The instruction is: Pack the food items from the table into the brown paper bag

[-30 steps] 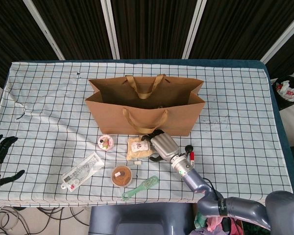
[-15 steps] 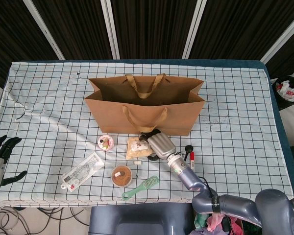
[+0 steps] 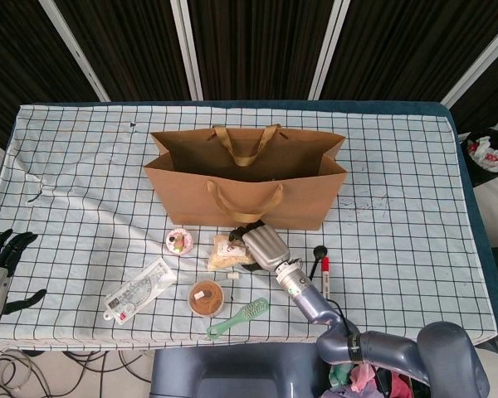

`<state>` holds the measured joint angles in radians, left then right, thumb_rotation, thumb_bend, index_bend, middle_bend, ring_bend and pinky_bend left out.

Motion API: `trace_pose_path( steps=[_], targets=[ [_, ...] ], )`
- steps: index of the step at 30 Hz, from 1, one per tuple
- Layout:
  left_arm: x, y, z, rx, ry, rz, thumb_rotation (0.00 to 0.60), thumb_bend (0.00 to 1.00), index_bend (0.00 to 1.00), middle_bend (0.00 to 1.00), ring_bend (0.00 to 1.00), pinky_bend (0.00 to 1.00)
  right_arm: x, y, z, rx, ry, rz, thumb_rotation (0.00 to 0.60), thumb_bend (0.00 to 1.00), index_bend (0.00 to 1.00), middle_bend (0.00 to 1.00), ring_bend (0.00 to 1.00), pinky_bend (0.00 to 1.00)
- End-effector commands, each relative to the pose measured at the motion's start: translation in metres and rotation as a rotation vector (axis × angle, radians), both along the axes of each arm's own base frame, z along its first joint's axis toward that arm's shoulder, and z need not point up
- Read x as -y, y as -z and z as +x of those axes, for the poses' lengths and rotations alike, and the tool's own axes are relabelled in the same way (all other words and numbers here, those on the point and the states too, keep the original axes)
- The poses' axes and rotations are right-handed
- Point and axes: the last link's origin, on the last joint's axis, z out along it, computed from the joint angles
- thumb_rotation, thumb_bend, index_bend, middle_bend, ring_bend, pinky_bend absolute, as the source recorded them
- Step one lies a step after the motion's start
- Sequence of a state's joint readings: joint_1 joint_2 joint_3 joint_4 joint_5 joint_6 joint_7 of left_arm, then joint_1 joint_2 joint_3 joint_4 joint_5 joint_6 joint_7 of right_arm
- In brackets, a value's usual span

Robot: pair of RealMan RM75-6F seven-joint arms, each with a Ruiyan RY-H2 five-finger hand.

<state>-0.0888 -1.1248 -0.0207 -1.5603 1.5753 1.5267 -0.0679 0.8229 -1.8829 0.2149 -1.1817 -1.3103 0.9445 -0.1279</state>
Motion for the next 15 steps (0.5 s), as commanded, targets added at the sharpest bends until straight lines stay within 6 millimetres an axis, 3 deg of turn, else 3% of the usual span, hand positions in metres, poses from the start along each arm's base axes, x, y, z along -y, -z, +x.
trace_pose_path(
  steps=[1, 8, 15],
  targets=[
    [0.0, 0.0, 0.0, 0.001, 0.0, 0.002, 0.6, 0.1, 0.13, 0.13, 0.02, 0.05, -0.001, 0.001, 0.001, 0.022, -0.01, -0.019, 0.6, 0.35, 0.39, 0.41, 0.39, 0.26],
    [0.0, -0.001, 0.0, 0.0, -0.002, 0.002, 0.6, 0.1, 0.13, 0.12, 0.02, 0.05, -0.001, -0.002, 0.0, 0.12, 0.037, 0.01, 0.6, 0.36, 0.41, 0.42, 0.39, 0.26],
    [0.0, -0.002, 0.0, 0.003, -0.003, 0.009, 0.6, 0.1, 0.13, 0.12, 0.02, 0.05, -0.006, -0.02, -0.004, 0.356, 0.186, 0.103, 0.6, 0.36, 0.41, 0.43, 0.39, 0.26]
  ],
)
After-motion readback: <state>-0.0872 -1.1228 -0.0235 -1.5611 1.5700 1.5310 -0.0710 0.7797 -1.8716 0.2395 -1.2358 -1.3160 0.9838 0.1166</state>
